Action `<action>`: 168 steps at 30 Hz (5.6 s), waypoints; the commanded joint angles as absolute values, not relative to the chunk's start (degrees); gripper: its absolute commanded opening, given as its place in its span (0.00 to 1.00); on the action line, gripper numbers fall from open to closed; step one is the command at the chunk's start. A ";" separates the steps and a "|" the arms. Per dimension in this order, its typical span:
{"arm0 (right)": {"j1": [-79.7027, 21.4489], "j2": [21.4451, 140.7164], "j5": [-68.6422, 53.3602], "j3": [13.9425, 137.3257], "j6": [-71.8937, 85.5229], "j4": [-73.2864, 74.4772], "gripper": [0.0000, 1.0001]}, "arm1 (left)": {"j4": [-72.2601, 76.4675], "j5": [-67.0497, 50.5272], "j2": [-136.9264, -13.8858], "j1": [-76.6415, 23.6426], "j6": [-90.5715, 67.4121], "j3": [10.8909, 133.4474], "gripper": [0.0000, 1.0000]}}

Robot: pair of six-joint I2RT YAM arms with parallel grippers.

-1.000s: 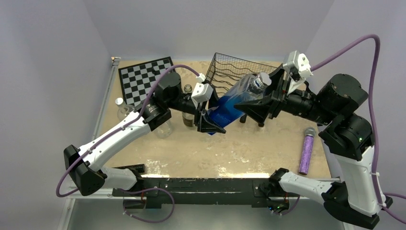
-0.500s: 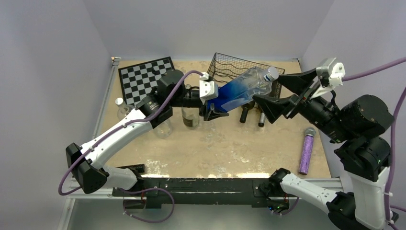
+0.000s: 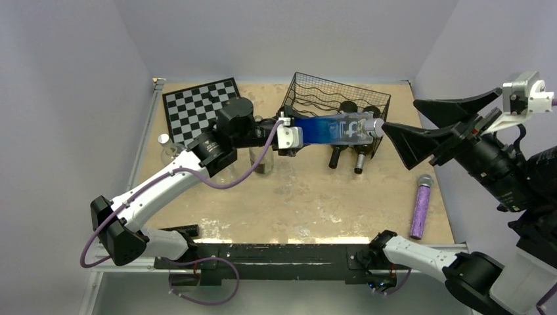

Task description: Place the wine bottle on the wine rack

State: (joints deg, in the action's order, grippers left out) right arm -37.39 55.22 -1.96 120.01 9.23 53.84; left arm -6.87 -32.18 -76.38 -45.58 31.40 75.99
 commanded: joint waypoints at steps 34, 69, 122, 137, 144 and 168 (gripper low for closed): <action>-36.73 75.03 -6.81 116.31 15.81 91.98 0.99 | 16.43 -17.40 -77.39 -49.31 76.54 72.32 0.00; -37.88 69.74 -4.66 104.75 15.98 80.33 0.54 | 24.51 -14.44 -76.82 -50.83 76.33 69.58 0.00; -39.46 61.14 17.94 91.08 27.25 63.54 0.00 | 30.92 -10.37 -72.72 -50.88 59.61 63.15 0.99; -39.68 64.00 12.40 78.34 31.04 52.91 0.00 | 21.76 -4.17 -55.80 -50.80 38.70 60.27 0.99; -42.95 63.91 22.86 69.43 33.13 39.97 0.00 | 12.16 -3.16 -46.63 -50.86 31.23 58.71 0.99; -49.26 75.52 41.44 53.44 33.53 5.35 0.00 | 0.30 2.98 -35.24 -50.80 26.08 54.68 0.97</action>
